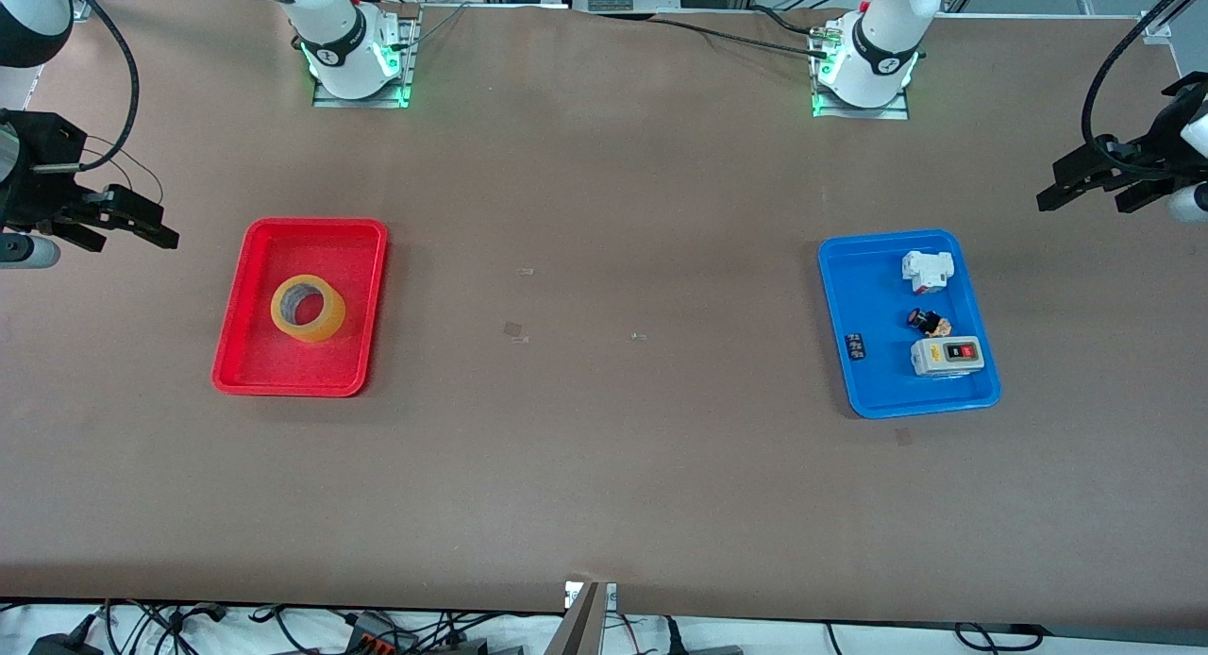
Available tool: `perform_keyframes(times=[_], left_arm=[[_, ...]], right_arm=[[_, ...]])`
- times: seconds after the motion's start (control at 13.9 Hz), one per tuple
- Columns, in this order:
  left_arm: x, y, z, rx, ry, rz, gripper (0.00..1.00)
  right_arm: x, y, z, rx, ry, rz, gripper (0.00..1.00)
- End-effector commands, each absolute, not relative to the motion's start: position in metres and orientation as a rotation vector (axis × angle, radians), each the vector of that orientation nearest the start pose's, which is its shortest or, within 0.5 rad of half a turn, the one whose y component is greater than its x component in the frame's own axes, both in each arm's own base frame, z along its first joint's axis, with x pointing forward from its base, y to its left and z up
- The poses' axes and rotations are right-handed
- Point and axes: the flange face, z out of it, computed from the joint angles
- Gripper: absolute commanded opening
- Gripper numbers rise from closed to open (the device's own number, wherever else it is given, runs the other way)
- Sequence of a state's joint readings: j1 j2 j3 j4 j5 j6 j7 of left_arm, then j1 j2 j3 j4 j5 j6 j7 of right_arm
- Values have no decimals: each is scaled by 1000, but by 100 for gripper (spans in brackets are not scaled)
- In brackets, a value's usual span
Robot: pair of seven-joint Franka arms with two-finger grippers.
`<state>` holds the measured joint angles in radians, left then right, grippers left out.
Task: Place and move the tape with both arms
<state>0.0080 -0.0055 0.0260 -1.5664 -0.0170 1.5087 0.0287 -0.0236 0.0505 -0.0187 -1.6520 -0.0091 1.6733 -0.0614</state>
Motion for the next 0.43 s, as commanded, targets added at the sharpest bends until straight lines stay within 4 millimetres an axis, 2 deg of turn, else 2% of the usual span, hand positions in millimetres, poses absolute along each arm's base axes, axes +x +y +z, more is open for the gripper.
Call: perform_keyframes(times=[0.0, 0.36], left_arm=[[544, 14, 628, -3172, -10, 67, 100], [544, 14, 628, -3172, -10, 67, 100]], right_arm=[[564, -26, 574, -3148, -62, 76, 100], [564, -22, 577, -3150, -57, 78, 100]])
